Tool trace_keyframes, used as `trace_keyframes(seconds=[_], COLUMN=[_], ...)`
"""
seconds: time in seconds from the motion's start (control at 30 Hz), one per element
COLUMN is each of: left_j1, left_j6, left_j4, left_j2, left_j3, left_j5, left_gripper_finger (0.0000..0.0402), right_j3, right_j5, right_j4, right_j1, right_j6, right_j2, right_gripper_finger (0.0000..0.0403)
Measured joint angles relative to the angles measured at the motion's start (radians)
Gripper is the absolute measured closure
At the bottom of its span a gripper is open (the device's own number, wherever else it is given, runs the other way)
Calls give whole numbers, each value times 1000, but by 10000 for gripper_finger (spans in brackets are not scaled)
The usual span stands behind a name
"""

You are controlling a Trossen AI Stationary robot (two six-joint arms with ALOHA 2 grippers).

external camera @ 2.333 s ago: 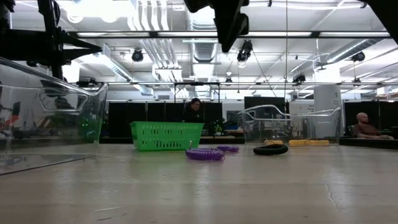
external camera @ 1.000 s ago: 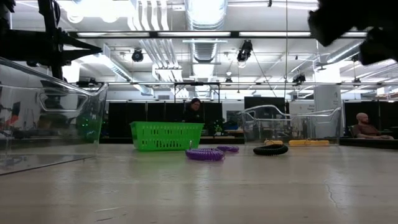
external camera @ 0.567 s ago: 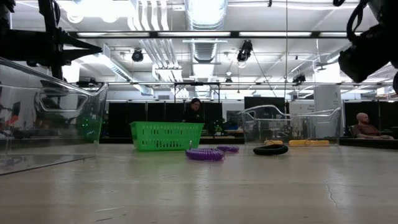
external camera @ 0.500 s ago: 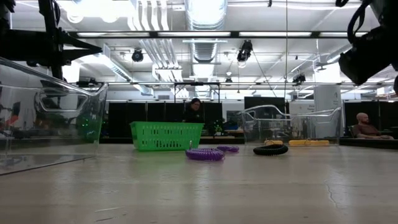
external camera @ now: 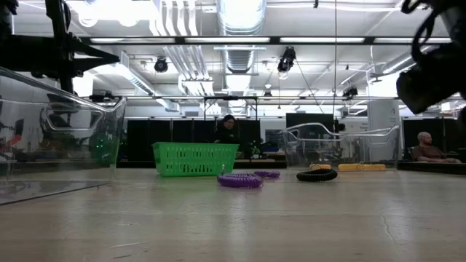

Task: Sort spring keychains
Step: Put the bottom black spring keychain into the green bin

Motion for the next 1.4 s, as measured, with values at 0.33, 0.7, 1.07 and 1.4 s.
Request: trace_keyframes(seconds=[0.33, 0.7, 1.07, 1.4], left_j1=[0, 0, 0, 0], left_j6=[-11, -12, -12, -12], left_j4=[-1, -9, -17, -19], left_j2=[0, 0, 1, 2], left_j3=[0, 0, 0, 0], left_j5=[-1, -1, -1, -1], left_gripper_finger=[401, 401, 401, 401], right_j3=[41, 31, 29, 144], right_j5=[2, 36, 17, 61], right_j4=[-7, -11, -10, -114], right_j1=[59, 61, 54, 5], right_j6=[-2, 8, -4, -90], right_j2=[84, 81, 77, 61], right_gripper_finger=[184, 260, 390, 393])
